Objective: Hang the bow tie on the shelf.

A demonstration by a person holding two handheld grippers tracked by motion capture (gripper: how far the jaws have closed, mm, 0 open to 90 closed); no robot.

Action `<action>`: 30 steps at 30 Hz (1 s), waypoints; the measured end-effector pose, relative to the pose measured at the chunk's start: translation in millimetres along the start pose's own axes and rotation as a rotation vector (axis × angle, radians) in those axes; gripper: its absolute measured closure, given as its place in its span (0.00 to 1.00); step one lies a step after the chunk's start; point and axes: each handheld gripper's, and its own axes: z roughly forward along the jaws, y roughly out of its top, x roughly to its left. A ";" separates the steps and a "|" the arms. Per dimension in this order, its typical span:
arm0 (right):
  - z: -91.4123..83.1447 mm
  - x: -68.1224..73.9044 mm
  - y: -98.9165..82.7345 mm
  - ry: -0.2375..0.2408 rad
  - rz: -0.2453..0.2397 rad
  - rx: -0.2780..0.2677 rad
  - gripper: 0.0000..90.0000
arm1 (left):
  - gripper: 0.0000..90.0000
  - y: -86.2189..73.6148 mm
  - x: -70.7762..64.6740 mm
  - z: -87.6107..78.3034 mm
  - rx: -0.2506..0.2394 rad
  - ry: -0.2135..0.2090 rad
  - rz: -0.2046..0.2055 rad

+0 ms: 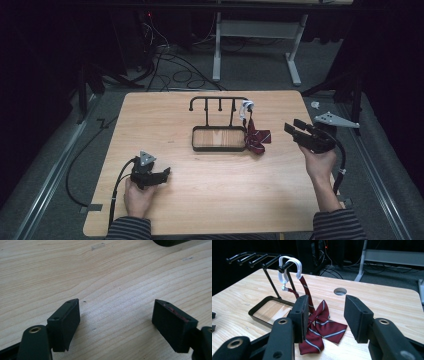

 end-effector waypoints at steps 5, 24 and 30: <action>-6.7 -1.5 -5.8 -0.002 0.010 -0.005 0.63 | 0.25 0.0 0.0 0.0 0.000 0.001 0.000; -24.8 -4.0 -24.1 0.007 0.036 -0.011 0.63 | 0.25 0.0 0.0 0.1 0.000 0.001 0.000; -28.8 -4.8 -30.1 -0.001 0.037 -0.009 0.63 | 0.25 0.0 0.0 0.0 0.000 0.000 0.000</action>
